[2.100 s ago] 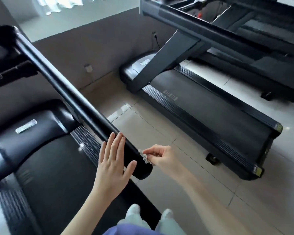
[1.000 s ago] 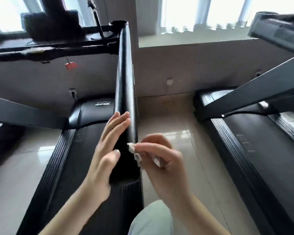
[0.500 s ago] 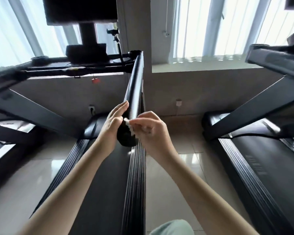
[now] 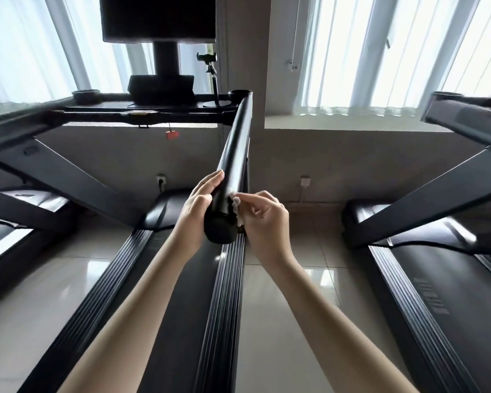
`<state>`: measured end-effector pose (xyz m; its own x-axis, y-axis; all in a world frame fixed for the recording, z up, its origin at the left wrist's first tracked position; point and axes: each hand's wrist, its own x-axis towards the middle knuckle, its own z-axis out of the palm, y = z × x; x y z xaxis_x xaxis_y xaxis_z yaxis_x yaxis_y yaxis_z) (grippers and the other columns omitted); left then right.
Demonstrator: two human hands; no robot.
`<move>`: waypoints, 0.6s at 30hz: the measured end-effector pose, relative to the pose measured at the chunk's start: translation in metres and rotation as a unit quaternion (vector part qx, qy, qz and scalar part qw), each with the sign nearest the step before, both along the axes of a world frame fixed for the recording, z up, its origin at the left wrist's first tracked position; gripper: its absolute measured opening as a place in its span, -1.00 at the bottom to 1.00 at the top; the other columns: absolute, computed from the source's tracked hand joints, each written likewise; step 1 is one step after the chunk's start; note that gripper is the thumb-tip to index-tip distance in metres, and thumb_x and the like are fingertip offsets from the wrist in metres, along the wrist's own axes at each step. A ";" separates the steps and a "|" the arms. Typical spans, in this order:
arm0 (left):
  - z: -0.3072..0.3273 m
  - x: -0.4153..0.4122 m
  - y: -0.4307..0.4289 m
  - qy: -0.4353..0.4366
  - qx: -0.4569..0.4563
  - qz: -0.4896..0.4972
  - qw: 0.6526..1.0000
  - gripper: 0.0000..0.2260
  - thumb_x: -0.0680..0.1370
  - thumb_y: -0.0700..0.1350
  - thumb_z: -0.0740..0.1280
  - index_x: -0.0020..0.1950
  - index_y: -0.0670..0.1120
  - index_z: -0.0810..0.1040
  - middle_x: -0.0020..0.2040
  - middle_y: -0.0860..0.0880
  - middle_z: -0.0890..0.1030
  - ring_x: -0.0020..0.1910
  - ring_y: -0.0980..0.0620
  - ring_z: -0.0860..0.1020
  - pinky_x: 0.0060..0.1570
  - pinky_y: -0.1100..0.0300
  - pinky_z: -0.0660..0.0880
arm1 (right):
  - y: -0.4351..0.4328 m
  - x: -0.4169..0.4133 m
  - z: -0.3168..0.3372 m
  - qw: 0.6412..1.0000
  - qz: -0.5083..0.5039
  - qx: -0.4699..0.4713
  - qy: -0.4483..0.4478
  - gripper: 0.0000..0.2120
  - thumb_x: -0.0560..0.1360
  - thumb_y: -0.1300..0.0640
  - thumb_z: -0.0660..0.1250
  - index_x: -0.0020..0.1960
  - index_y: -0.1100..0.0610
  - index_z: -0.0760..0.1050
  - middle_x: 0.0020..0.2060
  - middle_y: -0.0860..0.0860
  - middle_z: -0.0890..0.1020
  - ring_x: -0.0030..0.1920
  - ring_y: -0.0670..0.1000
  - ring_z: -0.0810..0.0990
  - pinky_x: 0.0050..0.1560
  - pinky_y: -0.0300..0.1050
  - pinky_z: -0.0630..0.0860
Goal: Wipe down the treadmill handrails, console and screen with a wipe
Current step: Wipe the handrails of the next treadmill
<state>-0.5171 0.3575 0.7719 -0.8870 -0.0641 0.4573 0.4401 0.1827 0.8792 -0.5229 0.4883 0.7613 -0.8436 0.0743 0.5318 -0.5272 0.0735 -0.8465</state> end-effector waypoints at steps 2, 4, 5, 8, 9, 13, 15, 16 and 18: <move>-0.003 -0.002 0.000 0.007 0.000 0.008 1.000 -0.35 0.36 0.07 0.09 0.40 -0.18 0.40 0.44 -0.04 0.40 0.44 0.13 0.30 0.47 0.14 0.18 | 0.000 0.008 -0.010 1.000 0.007 -0.025 0.000 -0.80 0.47 0.31 0.42 -0.06 0.04 0.70 -0.31 -0.07 0.60 -0.25 -0.01 0.57 -0.19 -0.12 0.49; -0.006 -0.002 0.000 0.019 0.002 0.014 1.000 -0.36 0.38 0.06 0.08 0.40 -0.21 0.41 0.44 -0.05 0.40 0.45 0.11 0.31 0.47 0.12 0.18 | 0.001 0.012 -0.011 0.998 0.037 -0.054 0.010 -0.74 0.46 0.38 0.40 -0.08 0.03 0.68 -0.26 -0.03 0.63 -0.27 -0.11 0.57 -0.23 -0.27 0.46; -0.009 -0.004 0.001 0.024 0.010 0.010 1.000 -0.37 0.39 0.05 0.08 0.40 -0.20 0.41 0.43 -0.05 0.41 0.45 0.10 0.31 0.47 0.11 0.18 | 0.001 0.007 -0.009 0.997 0.047 -0.061 0.013 -0.73 0.46 0.39 0.40 -0.09 0.02 0.67 -0.25 -0.01 0.63 -0.28 -0.12 0.56 -0.23 -0.30 0.45; -0.011 -0.002 0.005 0.032 0.024 0.005 0.999 -0.46 0.45 -0.05 0.09 0.39 -0.24 0.41 0.40 -0.05 0.44 0.39 0.14 0.37 0.40 0.19 0.28 | 0.000 -0.019 -0.004 0.994 0.056 -0.091 -0.010 -0.77 0.47 0.37 0.41 -0.12 0.05 0.68 -0.19 0.04 0.63 -0.23 -0.11 0.57 -0.18 -0.29 0.47; -0.011 -0.002 0.007 0.032 0.035 -0.002 0.999 -0.51 0.50 -0.13 0.06 0.39 -0.27 0.38 0.36 -0.05 0.46 0.32 0.20 0.43 0.30 0.26 0.36 | -0.002 -0.027 -0.006 0.993 0.055 -0.101 -0.021 -0.76 0.47 0.36 0.41 -0.13 0.02 0.67 -0.18 0.02 0.62 -0.21 -0.12 0.58 -0.16 -0.29 0.48; -0.011 0.001 0.010 0.030 0.064 -0.017 0.997 -0.56 0.54 -0.26 -0.02 0.38 -0.30 0.38 0.35 -0.15 0.45 0.26 0.18 0.49 0.17 0.38 0.38 | -0.006 -0.014 -0.026 0.988 0.067 -0.136 -0.036 -0.73 0.49 0.37 0.38 -0.12 0.00 0.65 -0.16 -0.06 0.59 -0.20 -0.15 0.57 -0.14 -0.30 0.47; -0.012 -0.002 0.007 0.036 0.067 0.001 0.997 -0.53 0.49 -0.14 0.07 0.35 -0.27 0.44 0.38 -0.15 0.42 0.36 -0.01 0.42 0.29 0.19 0.37 | -0.005 -0.004 -0.034 0.985 0.086 -0.149 -0.022 -0.71 0.49 0.36 0.39 -0.12 -0.04 0.66 -0.15 -0.11 0.60 -0.22 -0.08 0.57 -0.19 -0.20 0.48; -0.012 -0.002 0.006 0.035 0.065 0.009 0.997 -0.51 0.46 -0.09 0.10 0.34 -0.25 0.46 0.37 -0.14 0.43 0.37 -0.10 0.40 0.35 0.04 0.34 | -0.004 -0.004 -0.035 0.984 0.095 -0.148 -0.011 -0.70 0.49 0.34 0.39 -0.11 -0.07 0.65 -0.15 -0.13 0.60 -0.24 -0.04 0.56 -0.22 -0.13 0.49; -0.013 -0.001 0.007 0.033 0.060 0.035 0.997 -0.48 0.43 -0.02 0.11 0.31 -0.22 0.50 0.34 -0.15 0.43 0.37 -0.18 0.38 0.41 -0.13 0.26 | 0.000 -0.012 -0.036 0.986 0.104 -0.128 0.011 -0.70 0.47 0.30 0.40 -0.09 -0.12 0.64 -0.14 -0.15 0.59 -0.25 0.03 0.56 -0.21 -0.03 0.51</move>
